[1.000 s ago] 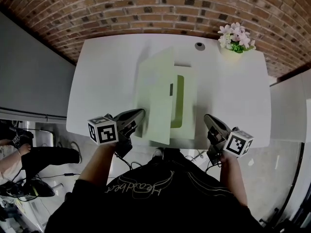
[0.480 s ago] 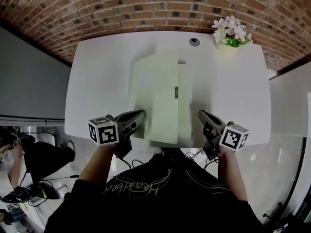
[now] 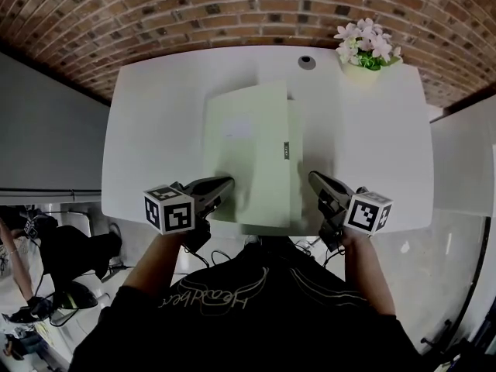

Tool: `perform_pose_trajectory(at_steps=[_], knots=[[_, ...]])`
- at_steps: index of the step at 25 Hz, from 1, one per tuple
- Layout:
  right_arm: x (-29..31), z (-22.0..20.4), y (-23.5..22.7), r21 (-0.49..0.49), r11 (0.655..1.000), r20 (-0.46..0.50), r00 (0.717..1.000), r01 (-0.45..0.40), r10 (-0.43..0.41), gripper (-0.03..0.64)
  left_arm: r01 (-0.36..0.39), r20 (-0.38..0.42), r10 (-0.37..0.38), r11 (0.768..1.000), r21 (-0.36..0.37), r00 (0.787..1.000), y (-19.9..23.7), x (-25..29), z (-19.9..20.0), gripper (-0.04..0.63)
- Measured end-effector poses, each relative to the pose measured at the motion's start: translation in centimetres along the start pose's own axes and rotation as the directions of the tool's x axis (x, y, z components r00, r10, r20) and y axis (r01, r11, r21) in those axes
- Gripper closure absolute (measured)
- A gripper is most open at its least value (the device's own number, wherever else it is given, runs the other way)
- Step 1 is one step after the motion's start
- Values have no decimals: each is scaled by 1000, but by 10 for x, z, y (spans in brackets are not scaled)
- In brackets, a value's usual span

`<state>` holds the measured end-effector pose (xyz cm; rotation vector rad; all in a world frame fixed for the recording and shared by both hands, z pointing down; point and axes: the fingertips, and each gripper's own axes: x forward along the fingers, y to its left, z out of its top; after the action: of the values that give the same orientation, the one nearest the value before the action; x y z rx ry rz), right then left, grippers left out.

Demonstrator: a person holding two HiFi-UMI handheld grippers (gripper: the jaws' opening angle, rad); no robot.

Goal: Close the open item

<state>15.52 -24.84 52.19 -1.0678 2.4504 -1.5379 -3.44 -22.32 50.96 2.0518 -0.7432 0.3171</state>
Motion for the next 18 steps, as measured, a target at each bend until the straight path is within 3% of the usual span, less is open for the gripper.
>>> perform_pose_trajectory(at_steps=[18], knots=[[19,-7,-29,-2,1000,-67,997,26,-26,614,-60,-35,61,997,39,998,2,17,4,594]])
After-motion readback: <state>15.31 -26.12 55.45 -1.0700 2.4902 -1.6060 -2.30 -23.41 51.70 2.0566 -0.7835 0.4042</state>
